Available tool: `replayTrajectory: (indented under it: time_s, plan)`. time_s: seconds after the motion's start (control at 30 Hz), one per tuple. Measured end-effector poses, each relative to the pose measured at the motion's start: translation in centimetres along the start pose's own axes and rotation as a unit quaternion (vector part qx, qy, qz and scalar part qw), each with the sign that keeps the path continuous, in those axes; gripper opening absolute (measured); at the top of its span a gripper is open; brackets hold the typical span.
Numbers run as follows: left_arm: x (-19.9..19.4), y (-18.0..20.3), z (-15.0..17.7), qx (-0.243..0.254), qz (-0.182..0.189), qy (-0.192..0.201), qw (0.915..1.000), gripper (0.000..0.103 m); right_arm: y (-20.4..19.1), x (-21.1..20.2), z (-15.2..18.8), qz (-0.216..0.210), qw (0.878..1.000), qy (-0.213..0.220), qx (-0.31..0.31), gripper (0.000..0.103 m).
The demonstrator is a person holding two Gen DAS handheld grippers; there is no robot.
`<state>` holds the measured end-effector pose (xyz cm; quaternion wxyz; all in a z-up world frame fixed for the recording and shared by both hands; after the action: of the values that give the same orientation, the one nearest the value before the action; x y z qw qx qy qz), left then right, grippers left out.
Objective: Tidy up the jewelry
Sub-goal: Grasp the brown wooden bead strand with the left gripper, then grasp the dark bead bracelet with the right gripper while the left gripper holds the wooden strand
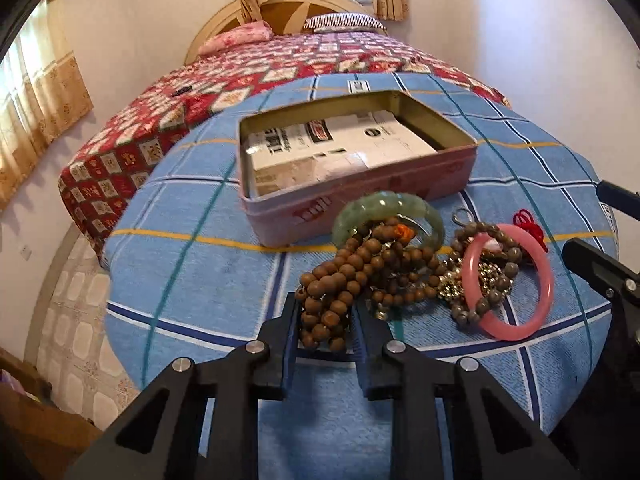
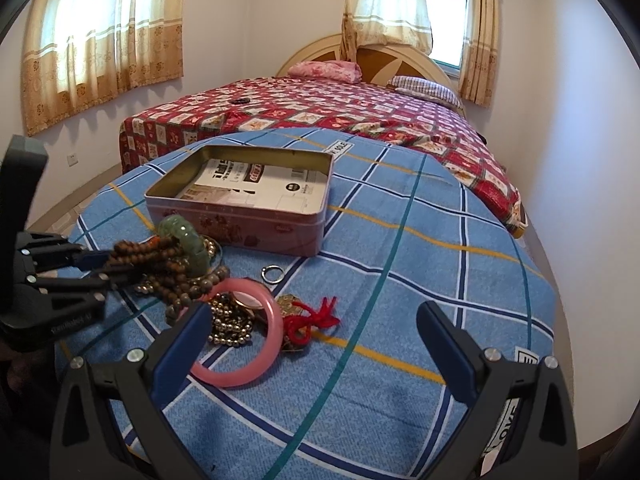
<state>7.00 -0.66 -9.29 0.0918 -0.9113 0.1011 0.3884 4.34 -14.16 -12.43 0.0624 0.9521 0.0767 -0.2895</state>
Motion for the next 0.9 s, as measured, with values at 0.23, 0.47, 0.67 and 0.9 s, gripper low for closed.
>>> replayTrajectory:
  time_s: [0.23, 0.47, 0.67, 0.9]
  plan:
    - [-2.3, -1.3, -1.0, -0.009, 0.0, 0.026, 0.9996, 0.024, 0.8, 0.5, 0.2, -0.012, 1.0, -0.01, 0.018, 0.103]
    - [-4.3, -1.9, -2.1, -0.012, -0.006, 0.053, 0.9985, 0.024, 0.7, 0.7, 0.1, -0.028, 1.0, -0.008, 0.008, 0.093]
    - [-3.7, -1.9, -2.1, -0.019, -0.012, 0.045, 0.9987, 0.024, 0.7, 1.1, 0.0, -0.056, 0.998, -0.018, 0.013, 0.078]
    - [-3.7, -2.0, -1.5, -0.025, -0.028, 0.045, 0.9983, 0.024, -1.3, 0.8, -1.3, -0.092, 0.996, -0.002, -0.009, 0.072]
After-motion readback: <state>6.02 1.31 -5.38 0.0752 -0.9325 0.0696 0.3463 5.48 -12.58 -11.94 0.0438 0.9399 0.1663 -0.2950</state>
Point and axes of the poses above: each gripper's, at about its wrist camera, not at the fingertips, and x roughly the way its jaws point, y to its right, z to its underside, the point moved 2 cm from there along x, roughly the way its jaws point, and after that the axes turned 4 degrees about y, right-handed, at the moved point
